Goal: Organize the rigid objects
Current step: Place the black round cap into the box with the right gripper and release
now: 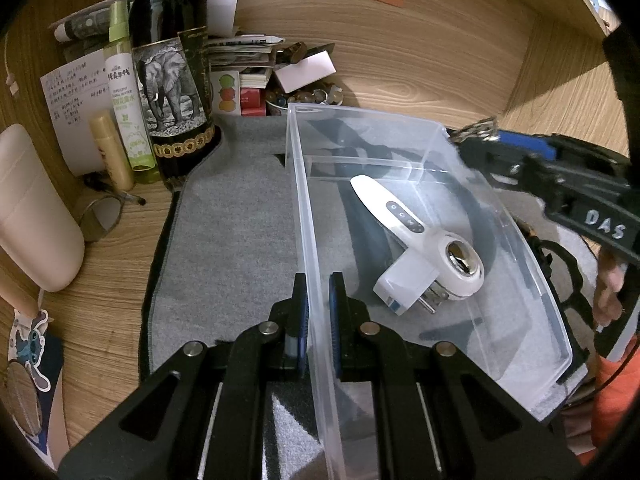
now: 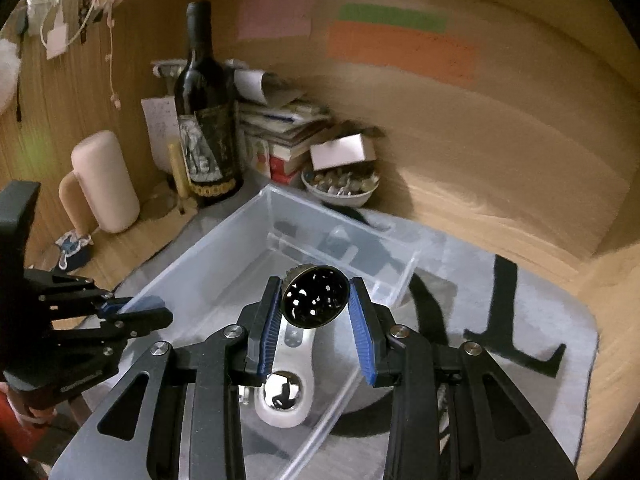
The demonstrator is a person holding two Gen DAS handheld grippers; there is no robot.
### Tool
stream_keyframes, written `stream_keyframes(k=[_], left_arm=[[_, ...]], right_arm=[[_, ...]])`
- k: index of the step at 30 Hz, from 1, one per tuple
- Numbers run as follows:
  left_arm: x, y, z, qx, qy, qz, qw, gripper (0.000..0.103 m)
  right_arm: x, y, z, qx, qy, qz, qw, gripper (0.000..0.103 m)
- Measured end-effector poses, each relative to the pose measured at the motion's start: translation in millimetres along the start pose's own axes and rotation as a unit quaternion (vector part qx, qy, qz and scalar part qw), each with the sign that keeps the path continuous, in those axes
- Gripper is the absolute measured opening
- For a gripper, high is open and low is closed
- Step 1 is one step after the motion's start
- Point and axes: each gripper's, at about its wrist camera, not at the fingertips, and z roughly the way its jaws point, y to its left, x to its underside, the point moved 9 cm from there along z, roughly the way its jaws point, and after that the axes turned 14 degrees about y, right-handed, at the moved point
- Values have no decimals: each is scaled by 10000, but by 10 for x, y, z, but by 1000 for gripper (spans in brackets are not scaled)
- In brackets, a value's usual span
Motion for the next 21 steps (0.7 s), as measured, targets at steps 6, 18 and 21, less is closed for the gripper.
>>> stream_keyframes(k=[6,18,21], left_arm=[[2,4,-2,44,-13,-5,10000,9],[16,10,-4,91,-32,17,10000,9],[17,5,-1,88,-29,25,10000,9]], right_arm=[[14,73,258,-81,414,-186,9989,30],[147,157,542,-212,1078,-344,9934,30],[146,145,535,-205,1073,-312,9935,36]])
